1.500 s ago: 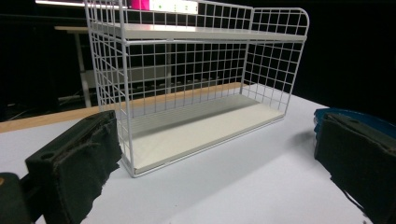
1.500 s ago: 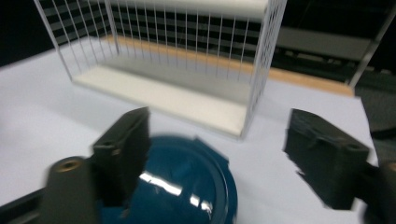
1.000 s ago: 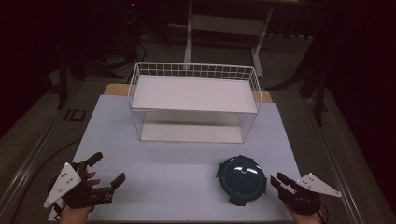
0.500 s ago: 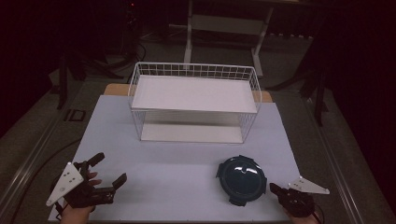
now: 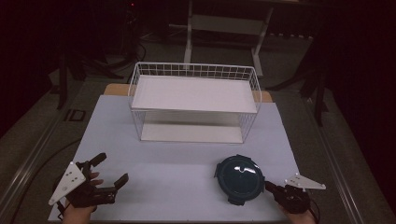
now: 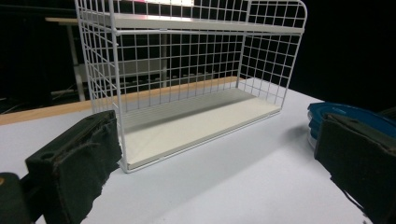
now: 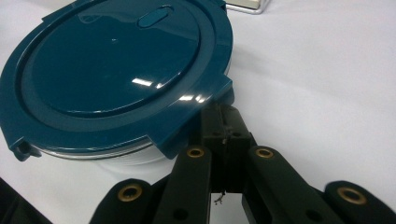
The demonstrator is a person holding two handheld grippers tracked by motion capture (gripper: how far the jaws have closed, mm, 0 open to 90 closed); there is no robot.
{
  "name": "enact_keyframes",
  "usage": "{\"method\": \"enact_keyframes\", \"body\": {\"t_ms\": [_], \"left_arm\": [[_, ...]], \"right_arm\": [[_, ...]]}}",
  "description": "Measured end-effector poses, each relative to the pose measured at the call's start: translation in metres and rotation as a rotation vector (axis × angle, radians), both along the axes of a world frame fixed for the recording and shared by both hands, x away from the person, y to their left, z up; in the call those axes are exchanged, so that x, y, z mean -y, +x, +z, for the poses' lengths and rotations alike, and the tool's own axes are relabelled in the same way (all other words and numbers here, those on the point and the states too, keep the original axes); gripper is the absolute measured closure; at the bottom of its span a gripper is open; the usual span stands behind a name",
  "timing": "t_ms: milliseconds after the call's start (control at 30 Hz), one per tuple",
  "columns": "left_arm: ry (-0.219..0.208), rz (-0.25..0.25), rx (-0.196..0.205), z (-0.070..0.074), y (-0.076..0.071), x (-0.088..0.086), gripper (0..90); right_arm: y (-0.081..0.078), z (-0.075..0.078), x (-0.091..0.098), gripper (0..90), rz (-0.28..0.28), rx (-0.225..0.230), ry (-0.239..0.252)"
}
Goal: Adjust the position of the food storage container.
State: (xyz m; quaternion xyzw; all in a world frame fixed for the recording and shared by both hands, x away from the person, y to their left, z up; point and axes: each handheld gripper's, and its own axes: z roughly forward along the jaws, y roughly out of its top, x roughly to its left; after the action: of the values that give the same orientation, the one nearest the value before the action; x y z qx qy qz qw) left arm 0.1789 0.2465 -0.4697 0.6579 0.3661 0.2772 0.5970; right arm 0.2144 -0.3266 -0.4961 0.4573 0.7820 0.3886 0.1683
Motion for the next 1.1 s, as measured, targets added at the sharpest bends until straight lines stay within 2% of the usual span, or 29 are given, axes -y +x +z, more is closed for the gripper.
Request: {"method": "enact_keyframes", "body": {"t_ms": [233,300,800,933,1100], "left_arm": [[-0.002,-0.001,-0.002,0.000,0.000,0.000,0.4],[0.000,-0.002,-0.002,0.000,0.000,0.000,0.5],[0.005,-0.007,-0.007,-0.001,0.001,0.001,0.5],[0.005,-0.007,-0.003,-0.001,0.000,0.001,0.4],[0.004,-0.009,-0.003,-0.001,0.000,0.001,0.5]], "right_arm": [[0.010,0.000,-0.012,90.0,0.022,-0.012,0.011],[0.015,0.000,-0.020,90.0,0.046,-0.017,0.011],[0.035,-0.001,-0.059,90.0,0.125,-0.005,-0.006],[0.037,-0.002,-0.060,90.0,0.124,0.005,-0.005],[0.031,0.002,-0.055,90.0,0.112,0.013,-0.008]]}}
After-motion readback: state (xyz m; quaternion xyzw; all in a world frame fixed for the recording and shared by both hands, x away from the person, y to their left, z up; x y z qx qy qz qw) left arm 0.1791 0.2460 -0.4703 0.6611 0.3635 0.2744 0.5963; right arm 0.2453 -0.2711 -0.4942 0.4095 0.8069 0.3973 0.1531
